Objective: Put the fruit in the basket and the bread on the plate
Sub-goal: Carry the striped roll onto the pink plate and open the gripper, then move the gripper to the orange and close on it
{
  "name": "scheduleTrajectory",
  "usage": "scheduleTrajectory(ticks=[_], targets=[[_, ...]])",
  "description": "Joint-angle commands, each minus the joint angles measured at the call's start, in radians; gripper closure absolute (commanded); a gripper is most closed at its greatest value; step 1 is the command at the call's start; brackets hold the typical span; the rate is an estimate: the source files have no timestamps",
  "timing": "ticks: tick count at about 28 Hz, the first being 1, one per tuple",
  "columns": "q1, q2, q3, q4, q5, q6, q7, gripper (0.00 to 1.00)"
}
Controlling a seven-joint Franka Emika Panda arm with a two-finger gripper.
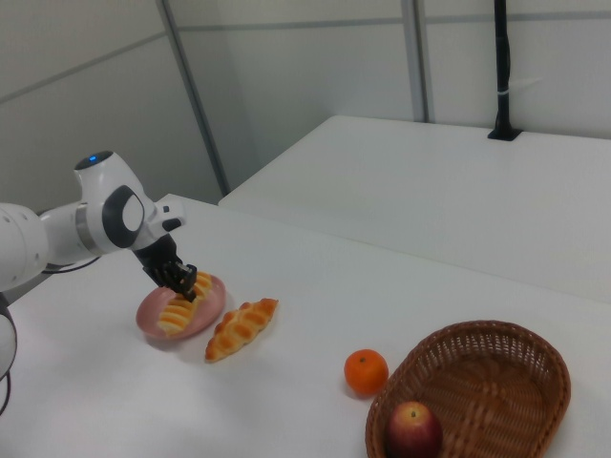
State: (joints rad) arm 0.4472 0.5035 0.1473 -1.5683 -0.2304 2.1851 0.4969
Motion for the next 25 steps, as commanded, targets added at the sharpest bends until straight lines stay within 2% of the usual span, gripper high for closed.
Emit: scheduleTrajectory(ticks=[1,2,4,7,11,17,22,23,25], targets=[[0.004,0.007,-0.014,0.021,-0.03,0.01,0.031,0.36],[0.004,0.007,-0.014,0.021,-0.03,0.01,0.031,0.0],[0.004,0.004,-0.014,0.021,-0.035,0.008,0.026,0.0],[0.004,-0.008,-0.014,0.021,-0.067,-0.001,0.028,0.0],[-0.007,-0.048,-0.015,0.019,-0.052,-0.042,0.028,0.0],[-0.064,-0.094,-0.017,0.019,-0.018,-0.137,0.028,0.0],[-0.134,-0.097,-0.02,0.019,-0.032,-0.209,0.017,0.0],[-0.171,-0.099,-0.025,0.019,-0.033,-0.212,0.005,0.0],[-0.202,-0.099,-0.028,0.019,-0.033,-0.212,-0.017,0.0]])
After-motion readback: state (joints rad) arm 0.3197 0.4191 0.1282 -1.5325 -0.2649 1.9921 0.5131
